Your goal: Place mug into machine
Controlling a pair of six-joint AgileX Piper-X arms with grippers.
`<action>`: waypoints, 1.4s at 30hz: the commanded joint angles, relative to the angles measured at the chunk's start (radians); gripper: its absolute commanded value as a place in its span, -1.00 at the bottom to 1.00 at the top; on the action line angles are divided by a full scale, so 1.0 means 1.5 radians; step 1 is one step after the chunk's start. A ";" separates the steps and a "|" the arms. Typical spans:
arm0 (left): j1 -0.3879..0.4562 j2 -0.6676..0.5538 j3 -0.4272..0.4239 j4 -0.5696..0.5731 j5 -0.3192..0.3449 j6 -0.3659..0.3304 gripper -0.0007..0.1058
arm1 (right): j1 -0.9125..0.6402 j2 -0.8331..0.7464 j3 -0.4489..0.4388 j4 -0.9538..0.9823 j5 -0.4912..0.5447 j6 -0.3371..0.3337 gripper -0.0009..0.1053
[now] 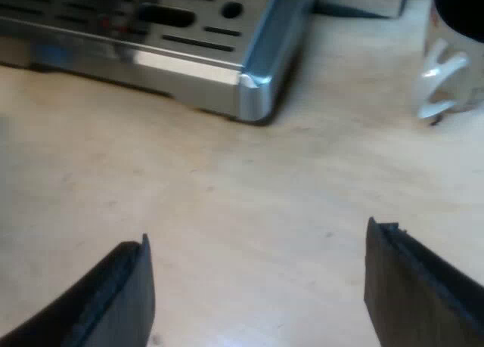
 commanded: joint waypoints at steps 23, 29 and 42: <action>-0.030 0.063 0.170 -0.256 0.007 0.004 0.63 | 0.377 0.221 0.270 -0.540 0.585 0.275 0.38; -0.030 0.063 0.170 -0.257 0.007 -0.002 0.63 | 0.374 0.319 0.295 -0.656 0.687 0.298 0.42; -0.030 0.063 0.170 -0.257 0.007 -0.007 0.63 | 0.268 0.515 0.295 -0.844 0.705 0.301 0.38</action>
